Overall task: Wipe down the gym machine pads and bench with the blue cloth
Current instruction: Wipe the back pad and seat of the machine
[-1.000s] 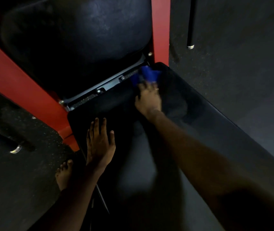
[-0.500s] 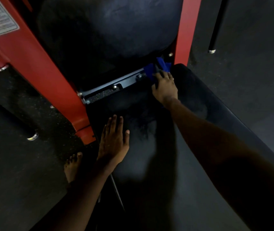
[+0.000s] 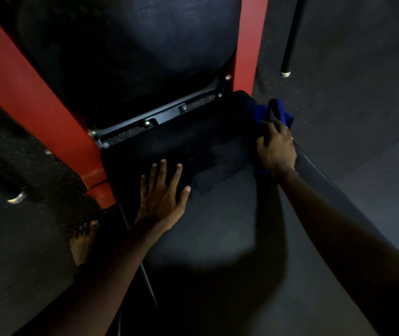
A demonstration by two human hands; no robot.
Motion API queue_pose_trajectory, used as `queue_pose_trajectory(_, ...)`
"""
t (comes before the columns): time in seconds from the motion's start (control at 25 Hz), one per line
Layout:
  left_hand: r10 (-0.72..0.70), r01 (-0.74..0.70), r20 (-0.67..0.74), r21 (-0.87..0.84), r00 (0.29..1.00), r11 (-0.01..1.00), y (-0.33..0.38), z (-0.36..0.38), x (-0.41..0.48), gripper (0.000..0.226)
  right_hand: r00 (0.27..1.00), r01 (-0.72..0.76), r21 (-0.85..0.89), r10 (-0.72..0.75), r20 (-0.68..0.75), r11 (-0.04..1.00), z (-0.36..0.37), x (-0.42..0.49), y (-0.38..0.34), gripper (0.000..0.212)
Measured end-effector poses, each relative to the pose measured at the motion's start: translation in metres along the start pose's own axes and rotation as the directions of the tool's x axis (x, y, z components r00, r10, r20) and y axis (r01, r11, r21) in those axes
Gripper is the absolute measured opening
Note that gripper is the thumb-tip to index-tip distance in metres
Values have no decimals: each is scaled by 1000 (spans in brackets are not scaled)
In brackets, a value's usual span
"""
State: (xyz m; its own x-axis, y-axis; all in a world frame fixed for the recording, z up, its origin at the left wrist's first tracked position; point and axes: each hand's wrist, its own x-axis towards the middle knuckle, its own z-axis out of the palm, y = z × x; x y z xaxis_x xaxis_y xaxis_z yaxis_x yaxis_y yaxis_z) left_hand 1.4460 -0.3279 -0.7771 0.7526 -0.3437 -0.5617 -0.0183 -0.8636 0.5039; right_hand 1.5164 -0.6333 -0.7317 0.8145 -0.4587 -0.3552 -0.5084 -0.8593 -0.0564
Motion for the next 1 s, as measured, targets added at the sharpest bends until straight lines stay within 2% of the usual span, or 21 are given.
queue_pose_trajectory(0.08, 53, -53, 35, 22, 998, 998, 19, 7, 4, 73, 999, -52, 41, 51, 11, 998, -9, -34, 13, 51)
queue_pose_trajectory(0.16, 25, -28, 48, 55, 999, 998, 31, 14, 6, 76, 998, -33, 44, 31, 57, 998, -7, -80, 23, 54)
queue_pose_trajectory(0.24, 2, -6, 46, 83, 999, 997, 33, 17, 6, 79, 999, -12, -5, 13, 40, 1000, -7, -104, 35, 56)
queue_pose_trajectory(0.32, 5, -8, 39, 90, 999, 996, 30, 18, 6, 80, 1000, -19, -71, 19, -13, 997, -3, -82, 40, 55)
queue_pose_trajectory(0.44, 17, -20, 34, 88, 999, 996, 28, 17, 6, 79, 979, -177, 7, 177, -97, 984, 12, -26, 12, 54)
queue_pose_trajectory(0.52, 22, -23, 25, 64, 999, 998, 26, 19, 6, 74, 961, -252, -2, 250, -117, 968, 29, -13, -20, 56)
queue_pose_trajectory(0.56, 25, -26, 15, 46, 1000, 999, 24, 19, 5, 70, 971, -217, -10, 214, -104, 976, 38, -19, -37, 58)
queue_pose_trajectory(0.64, 37, -36, -32, 37, 999, 999, 18, 21, 5, 66, 998, 57, -8, -58, -2, 998, 54, -56, -68, 61)
queue_pose_trajectory(0.72, 71, -67, -66, 64, 995, 996, 10, 21, 7, 70, 914, 375, -10, -368, 173, 927, 60, -107, -76, 63)
queue_pose_trajectory(0.76, 89, -84, -76, 74, 993, 994, 5, 20, 7, 70, 874, 451, -6, -440, 204, 893, 55, -117, -66, 63)
queue_pose_trajectory(0.8, 104, -97, -80, 79, 991, 992, 0, 20, 5, 69, 877, 452, -2, -445, 180, 892, 47, -109, -50, 62)
queue_pose_trajectory(0.84, 116, -109, -80, 80, 990, 991, -4, 19, 3, 67, 919, 382, -31, -377, 113, 924, 39, -92, -32, 61)
queue_pose_trajectory(0.92, 129, -123, -88, 69, 988, 990, -15, 16, -4, 62, 994, 107, -54, -107, 1, 993, 18, -49, 0, 58)
queue_pose_trajectory(1.0, 141, -134, -117, 64, 983, 989, -26, 13, -9, 59, 996, -82, 37, 83, -38, 996, 2, -16, 16, 55)
